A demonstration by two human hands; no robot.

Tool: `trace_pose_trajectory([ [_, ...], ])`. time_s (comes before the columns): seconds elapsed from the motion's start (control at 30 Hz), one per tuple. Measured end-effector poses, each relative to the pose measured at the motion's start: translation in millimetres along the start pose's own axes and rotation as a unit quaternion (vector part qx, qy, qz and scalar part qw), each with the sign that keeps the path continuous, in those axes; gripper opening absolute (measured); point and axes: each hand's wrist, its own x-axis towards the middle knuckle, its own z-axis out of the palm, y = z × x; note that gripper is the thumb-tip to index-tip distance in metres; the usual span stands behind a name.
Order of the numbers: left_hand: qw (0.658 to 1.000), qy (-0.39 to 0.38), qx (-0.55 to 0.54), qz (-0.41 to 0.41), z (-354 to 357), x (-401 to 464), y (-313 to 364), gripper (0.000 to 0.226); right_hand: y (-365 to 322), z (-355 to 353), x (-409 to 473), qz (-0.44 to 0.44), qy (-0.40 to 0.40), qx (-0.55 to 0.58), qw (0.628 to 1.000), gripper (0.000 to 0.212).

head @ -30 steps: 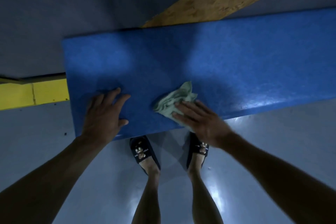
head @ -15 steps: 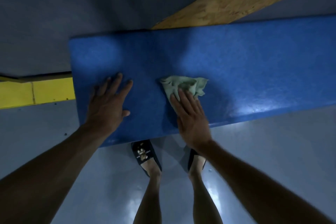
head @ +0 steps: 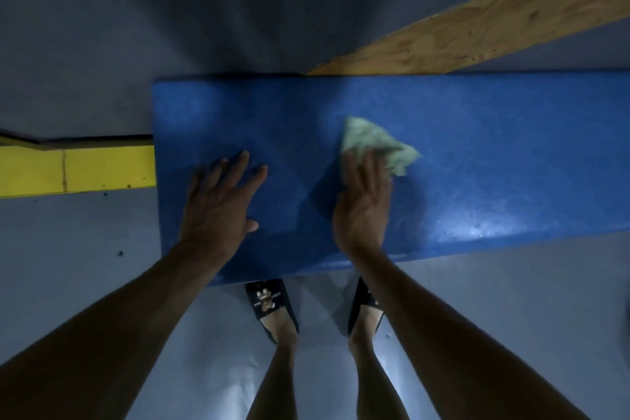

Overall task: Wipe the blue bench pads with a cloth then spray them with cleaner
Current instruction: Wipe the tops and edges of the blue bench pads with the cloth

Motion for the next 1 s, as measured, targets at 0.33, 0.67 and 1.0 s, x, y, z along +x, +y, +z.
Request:
trace_pose_trajectory([
  [0.33,1.0,0.008,-0.003,0.001,5.2,0.2,-7.0,0.102,137.7,-89.2,58.6,-0.077,-0.121,-0.178,0.974,0.065],
  [0.67,0.999,0.042,-0.014,0.007,13.8,2.4,-9.8,0.111,-9.5,0.2,46.1,-0.198,-0.11,-0.088,0.97,0.056],
  [1.0,0.999,0.015,-0.028,-0.012,9.3,5.5,-6.1,0.107,97.8,-67.8,133.0,0.046,-0.091,-0.132,0.986,0.058],
])
